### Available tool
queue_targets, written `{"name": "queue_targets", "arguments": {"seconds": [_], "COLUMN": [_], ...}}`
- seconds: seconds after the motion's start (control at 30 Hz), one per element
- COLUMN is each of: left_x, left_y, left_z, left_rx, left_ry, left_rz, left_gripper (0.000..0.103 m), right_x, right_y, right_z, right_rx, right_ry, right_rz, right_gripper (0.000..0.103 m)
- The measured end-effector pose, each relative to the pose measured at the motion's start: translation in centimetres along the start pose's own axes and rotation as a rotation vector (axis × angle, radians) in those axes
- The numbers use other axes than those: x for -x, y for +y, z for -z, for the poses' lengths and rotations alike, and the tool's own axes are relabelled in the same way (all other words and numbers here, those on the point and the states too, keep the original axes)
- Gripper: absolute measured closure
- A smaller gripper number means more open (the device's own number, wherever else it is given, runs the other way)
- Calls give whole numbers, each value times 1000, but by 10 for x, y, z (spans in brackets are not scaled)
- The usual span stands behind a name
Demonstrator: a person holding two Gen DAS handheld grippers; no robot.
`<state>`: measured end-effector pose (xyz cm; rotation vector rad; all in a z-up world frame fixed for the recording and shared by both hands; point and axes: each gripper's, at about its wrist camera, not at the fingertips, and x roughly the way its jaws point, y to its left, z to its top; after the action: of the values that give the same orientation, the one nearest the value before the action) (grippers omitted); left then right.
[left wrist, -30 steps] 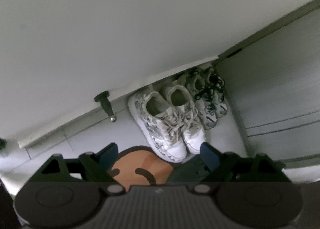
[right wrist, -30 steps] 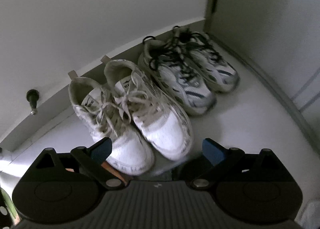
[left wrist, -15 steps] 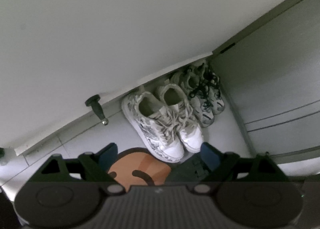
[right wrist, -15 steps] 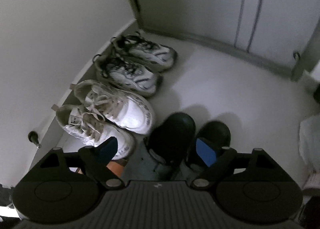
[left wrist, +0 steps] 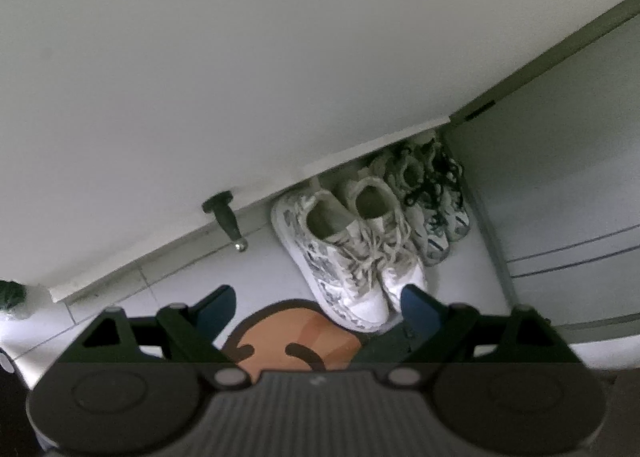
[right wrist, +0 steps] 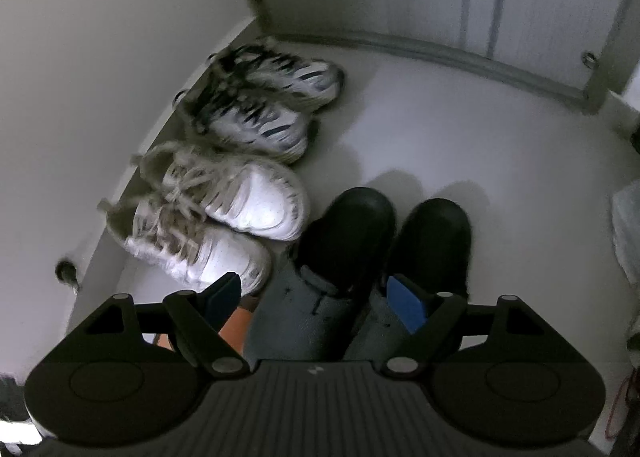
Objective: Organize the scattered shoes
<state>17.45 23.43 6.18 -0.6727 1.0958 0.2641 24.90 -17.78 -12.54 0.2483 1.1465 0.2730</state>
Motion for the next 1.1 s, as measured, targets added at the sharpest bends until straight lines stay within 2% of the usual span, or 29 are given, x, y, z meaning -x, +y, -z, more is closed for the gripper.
{"name": "queue_targets", "arguments": {"seconds": [0.23, 0.37, 0.47, 0.57, 0.77, 0.87, 0.93, 1.1], "left_x": [1, 7, 8, 7, 2, -1, -2, -4], "left_y": [5, 17, 24, 24, 25, 22, 22, 35], "left_z": [2, -3, -5, -7, -9, -9, -8, -13], "left_rx": [-1, 15, 37, 21, 20, -3, -11, 0], "left_ry": [11, -5, -8, -4, 10, 17, 24, 27], "left_rz": [-18, -40, -39, -34, -29, -23, -22, -72], "left_gripper": [12, 12, 12, 12, 12, 12, 12, 12], "right_x": [-53, -77, -92, -104, -143, -162, -173, -195], "right_y": [63, 98, 127, 145, 179, 196, 209, 234], "right_z": [13, 19, 24, 27, 38, 43, 49, 57], "right_rx": [93, 139, 182, 191, 222, 215, 221, 263], "right_ry": [26, 23, 10, -7, -27, -34, -73, -109], "right_rz": [-64, -67, -61, -54, 6, 61, 118, 155], "right_gripper": [18, 17, 12, 10, 10, 9, 6, 6]}}
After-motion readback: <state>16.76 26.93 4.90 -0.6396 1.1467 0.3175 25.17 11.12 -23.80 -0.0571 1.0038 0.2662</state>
